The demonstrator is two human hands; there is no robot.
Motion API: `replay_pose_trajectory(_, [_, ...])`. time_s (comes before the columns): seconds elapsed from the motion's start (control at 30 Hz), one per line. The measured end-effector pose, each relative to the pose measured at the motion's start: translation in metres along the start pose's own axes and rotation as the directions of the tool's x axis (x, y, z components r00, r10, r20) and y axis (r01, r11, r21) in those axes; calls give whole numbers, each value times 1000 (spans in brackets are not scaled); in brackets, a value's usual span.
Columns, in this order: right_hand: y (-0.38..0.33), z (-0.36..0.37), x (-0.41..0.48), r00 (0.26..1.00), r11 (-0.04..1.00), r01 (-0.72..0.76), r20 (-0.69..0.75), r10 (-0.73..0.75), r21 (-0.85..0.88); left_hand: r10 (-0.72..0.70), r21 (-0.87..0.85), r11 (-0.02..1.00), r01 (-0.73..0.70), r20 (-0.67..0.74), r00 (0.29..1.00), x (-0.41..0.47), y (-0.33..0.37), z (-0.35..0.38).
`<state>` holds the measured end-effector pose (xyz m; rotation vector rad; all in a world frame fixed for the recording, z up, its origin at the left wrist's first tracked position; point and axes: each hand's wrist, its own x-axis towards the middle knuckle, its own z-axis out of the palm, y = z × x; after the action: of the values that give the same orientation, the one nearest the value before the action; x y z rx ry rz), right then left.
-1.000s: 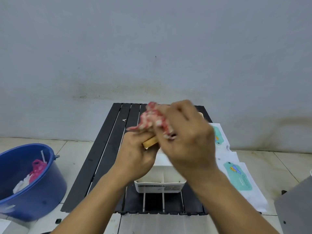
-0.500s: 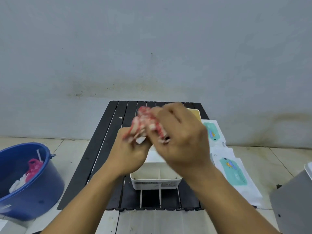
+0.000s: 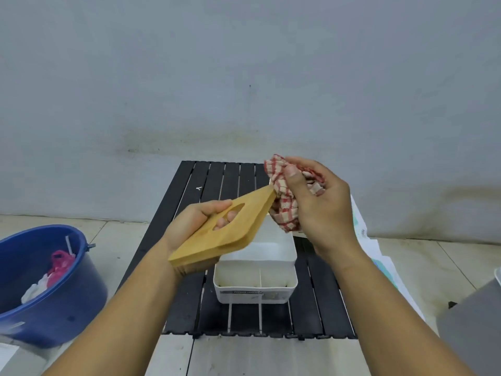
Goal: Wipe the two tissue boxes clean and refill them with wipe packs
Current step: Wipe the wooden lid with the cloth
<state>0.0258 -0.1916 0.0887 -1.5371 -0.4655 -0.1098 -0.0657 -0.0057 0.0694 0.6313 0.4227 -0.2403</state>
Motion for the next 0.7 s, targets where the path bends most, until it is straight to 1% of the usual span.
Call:
replay_pose_trajectory(0.07, [-7, 7, -7, 998, 994, 62, 5, -61, -91, -4, -30, 1000, 3, -15, 1000, 2, 1, -4])
replay_pose_trajectory(0.1, [-11, 11, -13, 994, 988, 106, 23, -104, -109, -10, -55, 998, 9, -24, 1000, 2, 2, -4])
replay_pose_trajectory(0.17, [-22, 19, -31, 973, 971, 220, 98, -211, -92, 10, -93, 996, -16, -62, 998, 7, 6, -15])
replay_pose_trajectory(0.2, [-29, 23, -41, 949, 954, 290, 150, -276, -78, 36, -128, 991, -47, -87, 996, 7, 9, -20])
replay_pose_trajectory(0.23, [-37, 25, -49, 921, 936, 349, 205, -332, -51, 60, -170, 983, -73, -82, 995, 10, 11, -24])
replay_pose_trajectory(0.27, [-44, 26, -55, 897, 925, 379, 248, -367, -1, 72, -193, 977, -90, -99, 992, 13, 13, -28])
replay_pose_trajectory(0.3, [-48, 25, -55, 891, 927, 370, 260, -372, 59, 107, -198, 973, -122, -82, 991, 12, 16, -27])
replay_pose_trajectory(0.33, [-50, 23, -51, 908, 936, 336, 227, -352, 106, 139, -203, 967, -153, -80, 987, 11, 17, -27])
replay_pose_trajectory(0.4, [-45, 17, -36, 965, 959, 255, 39, -261, 122, 166, -273, 942, -197, -135, 977, 10, 18, -25])
replay_pose_trajectory(0.47, [-32, 10, -23, 971, 978, 195, -154, -183, 68, 207, -284, 927, -247, -164, 965, 3, 14, -14])
replay_pose_trajectory(0.5, [-25, 7, -20, 963, 983, 183, -208, -173, 30, 233, -284, 919, -272, -164, 958, 1, 12, -10])
replay_pose_trajectory(0.53, [-19, 7, -18, 956, 982, 187, -229, -186, -15, 259, -288, 909, -301, -174, 950, 3, 12, -11])
replay_pose_trajectory(0.6, [-11, 8, -21, 932, 954, 254, -225, -285, -158, 282, -293, 891, -346, -239, 929, 10, 8, -8])
replay_pose_trajectory(0.67, [-6, 14, -23, 894, 887, 339, -185, -407, -314, 282, -268, 898, -350, -263, 923, 15, 3, -4])
replay_pose_trajectory(0.7, [-3, 17, -24, 885, 856, 359, -156, -439, -371, 271, -269, 901, -340, -263, 926, 17, -1, -2])
